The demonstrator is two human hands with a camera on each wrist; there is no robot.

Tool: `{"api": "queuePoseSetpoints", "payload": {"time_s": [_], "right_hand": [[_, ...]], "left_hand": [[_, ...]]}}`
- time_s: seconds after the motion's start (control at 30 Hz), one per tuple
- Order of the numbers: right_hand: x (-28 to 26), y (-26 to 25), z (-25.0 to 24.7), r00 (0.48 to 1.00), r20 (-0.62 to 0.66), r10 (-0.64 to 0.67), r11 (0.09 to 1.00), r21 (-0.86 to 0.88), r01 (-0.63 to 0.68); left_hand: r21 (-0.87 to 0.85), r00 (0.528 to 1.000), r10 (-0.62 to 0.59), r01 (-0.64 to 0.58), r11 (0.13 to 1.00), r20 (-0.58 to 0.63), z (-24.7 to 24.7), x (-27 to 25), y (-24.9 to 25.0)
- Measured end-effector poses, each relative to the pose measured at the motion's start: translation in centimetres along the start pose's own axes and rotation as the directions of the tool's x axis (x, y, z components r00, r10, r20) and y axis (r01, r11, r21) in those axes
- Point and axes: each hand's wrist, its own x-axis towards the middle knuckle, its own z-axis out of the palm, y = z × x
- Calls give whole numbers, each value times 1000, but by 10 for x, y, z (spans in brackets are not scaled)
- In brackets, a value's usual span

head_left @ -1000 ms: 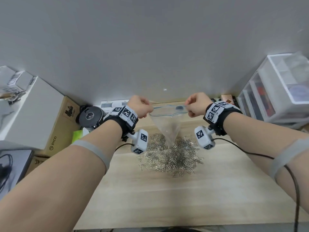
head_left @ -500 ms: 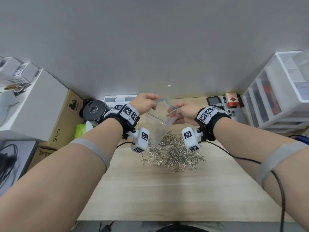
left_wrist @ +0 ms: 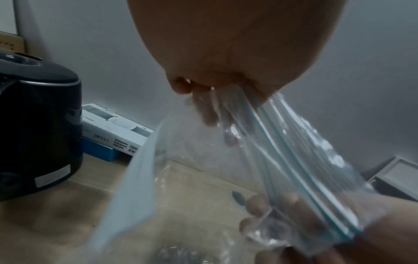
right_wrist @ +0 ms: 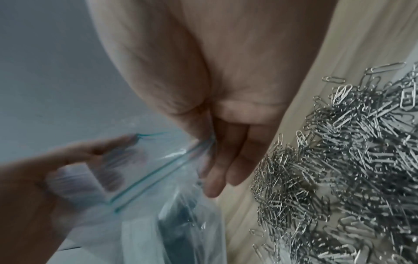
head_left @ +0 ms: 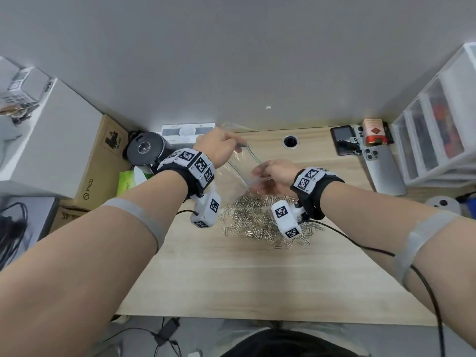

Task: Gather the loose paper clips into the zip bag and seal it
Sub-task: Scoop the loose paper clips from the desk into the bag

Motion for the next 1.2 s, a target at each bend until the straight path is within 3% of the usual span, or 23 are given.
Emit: {"api": "queuePoseSetpoints", "payload": {"time_s": [0.2, 0.27, 0.3, 0.37, 0.4, 0.47, 0.53, 0.7, 1.03, 1.2], "right_hand": [[9, 3, -28, 995, -81, 52, 998, 23, -50], [11, 16, -42, 981, -183, 61, 985, -150, -89], [13, 25, -50, 968, -248, 44, 925, -355, -133], [14, 42, -64, 950, -311, 20, 635, -730, -252], [12, 51, -68, 948, -317, 19, 478, -830, -287], [9, 69, -73, 952, -307, 4, 281, -913, -296], [8, 86, -72, 955, -298, -11, 218, -932, -288], [20, 117, -59, 973, -218, -81, 225, -955, -196], [44, 126, -41, 975, -106, -196, 389, -921, -22], [44, 120, -30, 981, -113, -155, 382, -923, -46]], "left_hand": [[265, 998, 17, -3, 964, -52, 6, 4, -14], [324, 997, 19, 8, 946, -79, 7, 7, -19], [332, 995, 9, 24, 943, -99, 7, 9, -22], [360, 993, -18, 58, 931, -114, 8, 11, -26], [383, 993, -32, 72, 921, -110, 10, 12, -27], [444, 994, -64, 99, 891, -92, 13, 14, -29], [494, 993, -105, 120, 861, -58, 18, 14, -31], [494, 983, -185, 155, 856, 12, 30, 12, -45], [318, 975, -192, 149, 936, 109, 50, 2, -73], [380, 983, -157, 110, 918, 94, 53, -1, -83]]}}
